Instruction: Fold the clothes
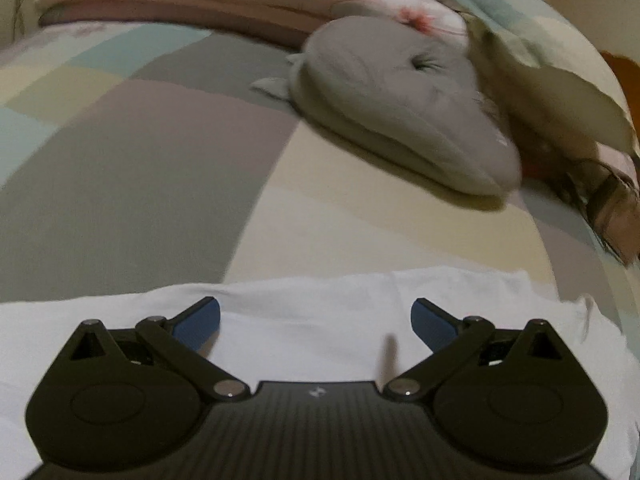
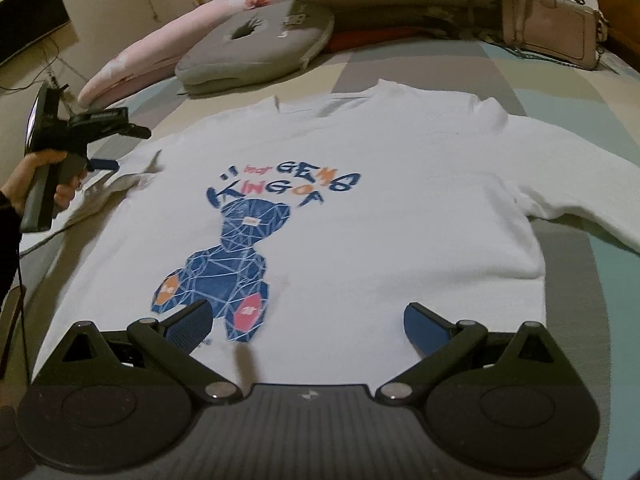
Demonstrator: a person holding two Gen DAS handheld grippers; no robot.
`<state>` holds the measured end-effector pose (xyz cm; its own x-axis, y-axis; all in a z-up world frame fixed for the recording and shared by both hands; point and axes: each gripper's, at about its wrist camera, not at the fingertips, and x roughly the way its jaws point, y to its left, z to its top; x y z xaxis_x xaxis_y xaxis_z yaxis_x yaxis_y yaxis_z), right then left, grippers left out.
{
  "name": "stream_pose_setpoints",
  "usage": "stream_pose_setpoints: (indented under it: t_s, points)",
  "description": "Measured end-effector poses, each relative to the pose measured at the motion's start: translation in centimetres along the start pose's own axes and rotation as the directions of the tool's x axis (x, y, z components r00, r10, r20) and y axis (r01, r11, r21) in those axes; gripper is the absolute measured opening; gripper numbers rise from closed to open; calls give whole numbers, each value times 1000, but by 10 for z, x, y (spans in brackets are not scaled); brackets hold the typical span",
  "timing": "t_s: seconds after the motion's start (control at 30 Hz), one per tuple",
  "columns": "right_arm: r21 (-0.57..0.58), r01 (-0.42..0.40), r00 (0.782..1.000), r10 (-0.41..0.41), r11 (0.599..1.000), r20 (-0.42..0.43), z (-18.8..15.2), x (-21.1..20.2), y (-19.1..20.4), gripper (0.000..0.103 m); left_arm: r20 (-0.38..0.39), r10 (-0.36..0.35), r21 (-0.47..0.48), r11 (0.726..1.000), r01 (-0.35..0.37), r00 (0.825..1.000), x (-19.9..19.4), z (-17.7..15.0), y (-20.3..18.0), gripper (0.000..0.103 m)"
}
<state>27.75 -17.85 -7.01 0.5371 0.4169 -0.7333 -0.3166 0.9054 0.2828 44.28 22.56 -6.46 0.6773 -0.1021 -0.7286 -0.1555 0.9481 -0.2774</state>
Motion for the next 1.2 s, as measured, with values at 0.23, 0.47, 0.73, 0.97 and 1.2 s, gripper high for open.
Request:
stream_pose_setpoints:
  t_s: [0.23,0.47,0.73,0.97,1.2]
  points:
    - [-8,-25,1000,24,1000,-15,-4,-2,3,103,-96,-261,-75,964,255,961,15,-14,-29,102]
    - [-4,-33,999,33,999,-19,-5,0,0,103,-1,-213,-157,965,211,977,58,5,-16,102]
    - [26,-71,997,72,997,-25,-3,-6,-3,103,-21,-175,-164,972,169,984,43,19,-39,102]
    - [-6,-70,997,70,998,-30,-7,-10,0,103,-106,-243,-109,967,232,964,58,4,-59,102]
    - [-6,-78,996,78,997,-45,-9,-5,-4,103,-23,-209,-136,969,204,978,92,24,-52,102]
